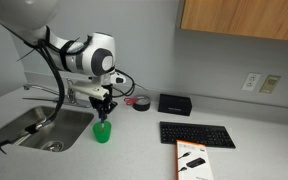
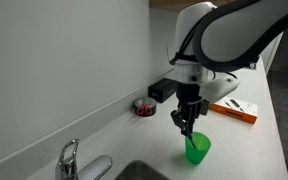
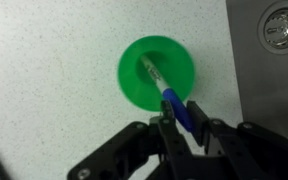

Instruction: Take the blue pen out of the green cup

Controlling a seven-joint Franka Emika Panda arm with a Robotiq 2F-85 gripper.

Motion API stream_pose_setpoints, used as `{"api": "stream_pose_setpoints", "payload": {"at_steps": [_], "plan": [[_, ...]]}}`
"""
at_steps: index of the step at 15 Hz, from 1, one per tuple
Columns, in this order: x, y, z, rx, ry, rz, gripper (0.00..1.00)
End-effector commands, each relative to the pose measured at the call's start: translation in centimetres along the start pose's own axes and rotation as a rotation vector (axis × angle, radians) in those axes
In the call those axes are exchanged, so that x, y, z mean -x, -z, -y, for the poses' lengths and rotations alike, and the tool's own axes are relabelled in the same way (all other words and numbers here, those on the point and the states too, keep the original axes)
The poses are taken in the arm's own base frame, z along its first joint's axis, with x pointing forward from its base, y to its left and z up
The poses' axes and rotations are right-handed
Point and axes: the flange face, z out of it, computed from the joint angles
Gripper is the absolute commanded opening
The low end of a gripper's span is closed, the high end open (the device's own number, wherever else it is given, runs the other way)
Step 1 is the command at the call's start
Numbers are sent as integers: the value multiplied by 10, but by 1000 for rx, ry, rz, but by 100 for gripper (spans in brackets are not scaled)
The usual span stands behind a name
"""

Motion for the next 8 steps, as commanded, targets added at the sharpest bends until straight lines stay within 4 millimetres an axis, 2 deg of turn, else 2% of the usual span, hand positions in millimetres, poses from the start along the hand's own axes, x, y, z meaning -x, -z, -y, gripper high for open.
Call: {"api": "stream_pose_setpoints", "payload": {"at_steps": [1, 3, 8], "plan": [[-1, 7, -12, 32, -31, -27, 0], [4, 16, -20, 38, -37, -44, 4], [28, 67, -29, -2, -37, -139, 4]]}}
